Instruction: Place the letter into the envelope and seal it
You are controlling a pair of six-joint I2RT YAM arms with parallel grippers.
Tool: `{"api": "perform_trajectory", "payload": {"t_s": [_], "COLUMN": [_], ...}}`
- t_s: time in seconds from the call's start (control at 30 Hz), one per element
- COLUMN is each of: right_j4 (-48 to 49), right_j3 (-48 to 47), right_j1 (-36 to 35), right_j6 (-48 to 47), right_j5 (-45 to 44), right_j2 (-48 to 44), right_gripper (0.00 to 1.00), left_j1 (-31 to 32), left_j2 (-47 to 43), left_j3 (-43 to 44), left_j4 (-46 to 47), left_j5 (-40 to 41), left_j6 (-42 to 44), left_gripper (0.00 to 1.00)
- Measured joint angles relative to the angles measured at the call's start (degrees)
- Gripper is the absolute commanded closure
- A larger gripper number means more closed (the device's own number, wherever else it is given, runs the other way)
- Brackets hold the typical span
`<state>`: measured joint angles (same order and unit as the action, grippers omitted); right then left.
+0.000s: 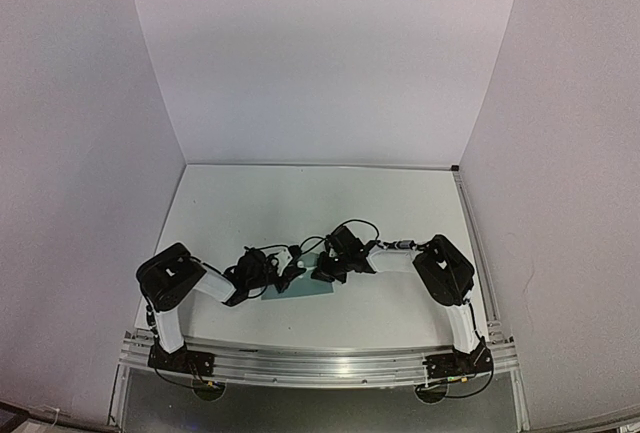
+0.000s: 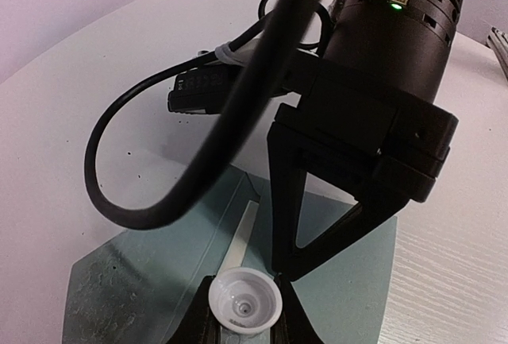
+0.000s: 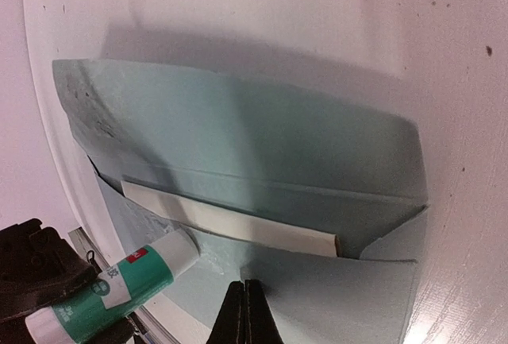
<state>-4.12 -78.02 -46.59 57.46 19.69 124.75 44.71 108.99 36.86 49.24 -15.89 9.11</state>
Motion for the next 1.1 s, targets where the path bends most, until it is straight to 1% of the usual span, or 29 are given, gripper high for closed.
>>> {"api": "perform_trajectory", "payload": {"t_s": [0.17, 0.3, 0.4, 0.63, 0.87, 1.1], "right_j4": [0.0, 0.0, 0.0, 0.0, 0.0, 0.0], "right_j3": [0.0, 0.0, 0.0, 0.0, 0.0, -0.1], "right_j1": [0.0, 0.0, 0.0, -0.1, -0.1, -0.1], "right_j6": [-0.2, -0.2, -0.2, -0.2, -0.2, -0.2], "right_j5": [0.0, 0.0, 0.0, 0.0, 0.0, 0.0], "right_j2": [0.0, 0.0, 0.0, 0.0, 0.0, 0.1], "right_gripper": [1.00, 1.00, 1.00, 1.00, 1.00, 1.00], "left_j1": [0.0, 0.2, 0.3, 0.3, 0.3, 0.3], "left_j2": [0.3, -0.4, -2.0, -3.5, -6.6, -9.3], "left_j3": [0.1, -2.7, -4.7, -5.9, -7.2, -8.2], "left_j4": [0.1, 2.8, 3.1, 1.7, -2.1, -5.2], "left_j5": [0.3, 1.3, 2.4, 5.3, 10.0, 11.7], "left_j6": [2.3, 4.8, 5.7, 5.9, 5.6, 5.6], "left_gripper": [1.00, 1.00, 1.00, 1.00, 1.00, 1.00]}}
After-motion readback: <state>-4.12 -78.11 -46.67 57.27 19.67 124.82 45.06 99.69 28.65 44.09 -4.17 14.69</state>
